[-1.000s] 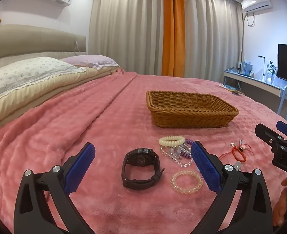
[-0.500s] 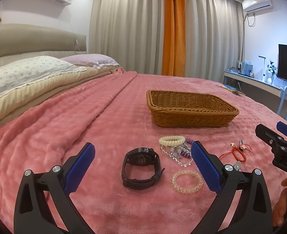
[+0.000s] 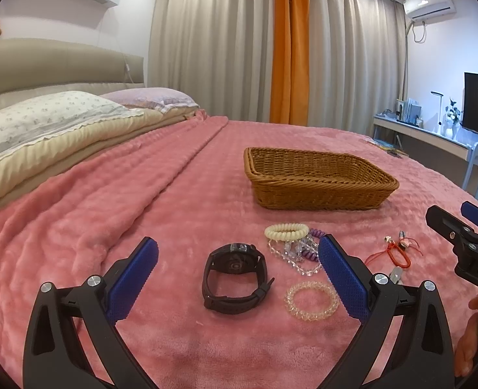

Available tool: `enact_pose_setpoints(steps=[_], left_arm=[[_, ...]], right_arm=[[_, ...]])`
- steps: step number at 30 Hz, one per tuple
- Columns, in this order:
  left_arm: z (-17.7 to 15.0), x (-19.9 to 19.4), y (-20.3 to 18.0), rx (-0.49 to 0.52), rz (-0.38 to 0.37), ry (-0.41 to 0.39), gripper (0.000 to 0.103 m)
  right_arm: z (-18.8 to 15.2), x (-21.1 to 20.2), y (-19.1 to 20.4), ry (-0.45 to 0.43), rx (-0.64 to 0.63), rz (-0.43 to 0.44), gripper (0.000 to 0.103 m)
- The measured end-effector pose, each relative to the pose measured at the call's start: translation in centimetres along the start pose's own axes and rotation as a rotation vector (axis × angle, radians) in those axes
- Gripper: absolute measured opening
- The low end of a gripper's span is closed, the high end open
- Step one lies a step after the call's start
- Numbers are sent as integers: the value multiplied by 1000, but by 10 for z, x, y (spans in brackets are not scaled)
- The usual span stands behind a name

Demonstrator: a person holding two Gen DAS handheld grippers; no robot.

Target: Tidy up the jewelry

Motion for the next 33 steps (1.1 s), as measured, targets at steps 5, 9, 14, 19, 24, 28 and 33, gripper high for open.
enact_pose_setpoints(steps=[5,9,14,19,24,28,33], left_arm=[[-1,0,0,0,1,1,96],[0,0,0,0,0,1,96],[-1,0,0,-1,0,2,96],[0,0,0,-1,0,3,96],[0,0,1,-1,-1,3,96],[1,0,1,-1,-1,3,96],[2,0,1,-1,-1,3,96]], right_arm=[[-1,0,0,1,-2,0,95],[-2,0,0,1,-4,-1,95],[-3,0,0,1,-4,-2,95],[-3,0,0,2,-4,-3,95],[-3,0,0,2,-6,-4,95],[-4,0,0,1,-7,-8,95],[-3,0,2,2,-19,-17,95]])
Point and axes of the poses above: each gripper's, at about its wrist camera, not at the fingertips, and x roughly the way its jaws point, y to its left, z to its top, the point moved 10 cm from there along x, roughly the way its jaws point, and after that the axes turned 11 degrees about -y, right-handed, at the moved point
